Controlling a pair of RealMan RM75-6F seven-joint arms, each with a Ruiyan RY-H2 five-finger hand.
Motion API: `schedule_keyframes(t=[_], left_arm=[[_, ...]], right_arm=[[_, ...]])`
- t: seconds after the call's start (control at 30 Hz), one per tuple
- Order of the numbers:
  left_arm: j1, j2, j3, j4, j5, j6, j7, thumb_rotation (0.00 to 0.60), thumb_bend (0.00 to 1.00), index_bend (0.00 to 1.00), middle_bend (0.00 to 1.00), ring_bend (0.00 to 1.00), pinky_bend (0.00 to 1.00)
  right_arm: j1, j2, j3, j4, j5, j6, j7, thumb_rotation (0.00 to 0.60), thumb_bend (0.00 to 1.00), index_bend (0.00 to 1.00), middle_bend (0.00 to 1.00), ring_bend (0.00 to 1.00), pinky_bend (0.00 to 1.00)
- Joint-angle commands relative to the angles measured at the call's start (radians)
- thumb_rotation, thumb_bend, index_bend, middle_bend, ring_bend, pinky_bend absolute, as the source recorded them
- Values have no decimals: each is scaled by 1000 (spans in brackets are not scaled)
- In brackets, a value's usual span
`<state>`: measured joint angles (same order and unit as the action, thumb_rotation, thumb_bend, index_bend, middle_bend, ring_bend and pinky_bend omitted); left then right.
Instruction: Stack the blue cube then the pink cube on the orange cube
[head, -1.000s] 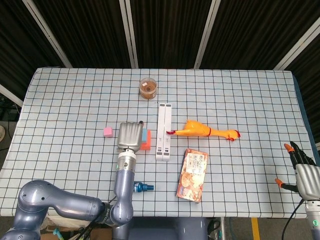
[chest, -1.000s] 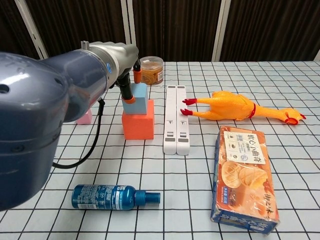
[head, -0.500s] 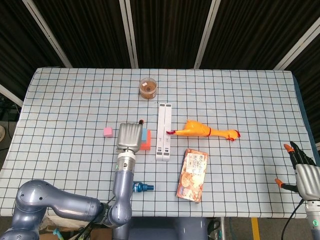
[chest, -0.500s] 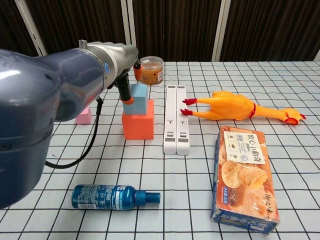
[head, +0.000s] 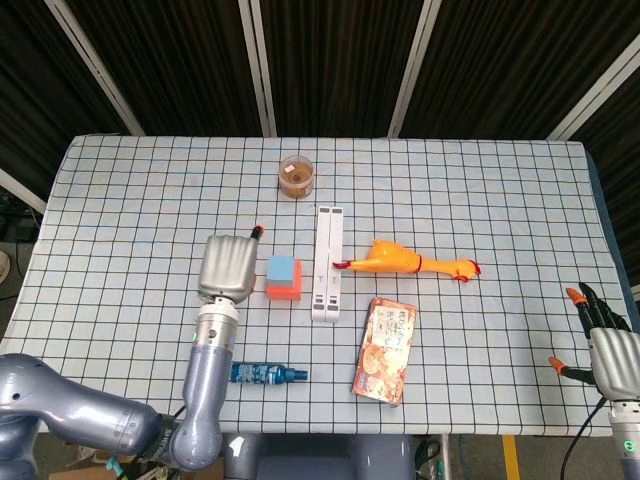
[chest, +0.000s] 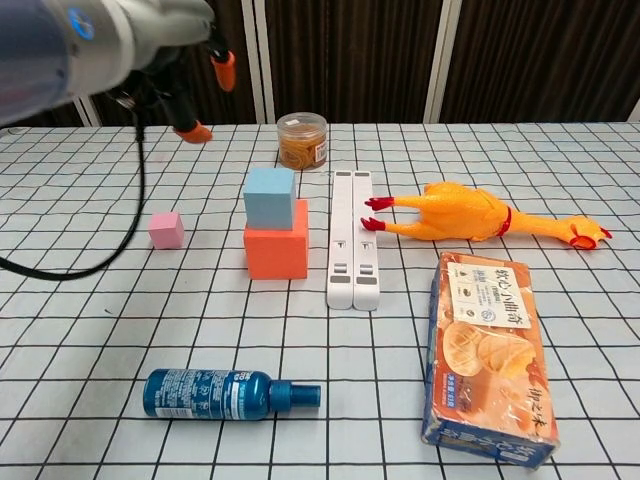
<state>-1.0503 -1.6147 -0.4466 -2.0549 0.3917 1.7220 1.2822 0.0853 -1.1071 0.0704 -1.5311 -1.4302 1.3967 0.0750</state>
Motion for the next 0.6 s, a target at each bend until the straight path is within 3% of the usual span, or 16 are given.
schedule_keyframes(t=[0.03, 0.23, 0.37, 0.6], left_arm=[[93, 117, 59, -84, 37, -53, -79, 600, 341, 262, 915, 727, 732], [204, 258, 222, -16, 152, -252, -226, 600, 315, 253, 914, 726, 731], [265, 295, 294, 76, 237, -340, -353, 600, 315, 235, 913, 726, 731], [313, 276, 312, 249, 243, -448, -515, 600, 316, 224, 911, 726, 731]], right_arm=[[-1, 1, 0, -5, -1, 4, -3, 600, 40, 104, 46, 149, 248], [-4, 6, 1, -13, 7, 4, -8, 600, 41, 104, 46, 149, 248], [-3, 5, 2, -13, 11, 0, -10, 600, 41, 104, 46, 149, 248], [-1, 3, -1, -20, 6, -2, -22, 600, 41, 104, 46, 149, 248]])
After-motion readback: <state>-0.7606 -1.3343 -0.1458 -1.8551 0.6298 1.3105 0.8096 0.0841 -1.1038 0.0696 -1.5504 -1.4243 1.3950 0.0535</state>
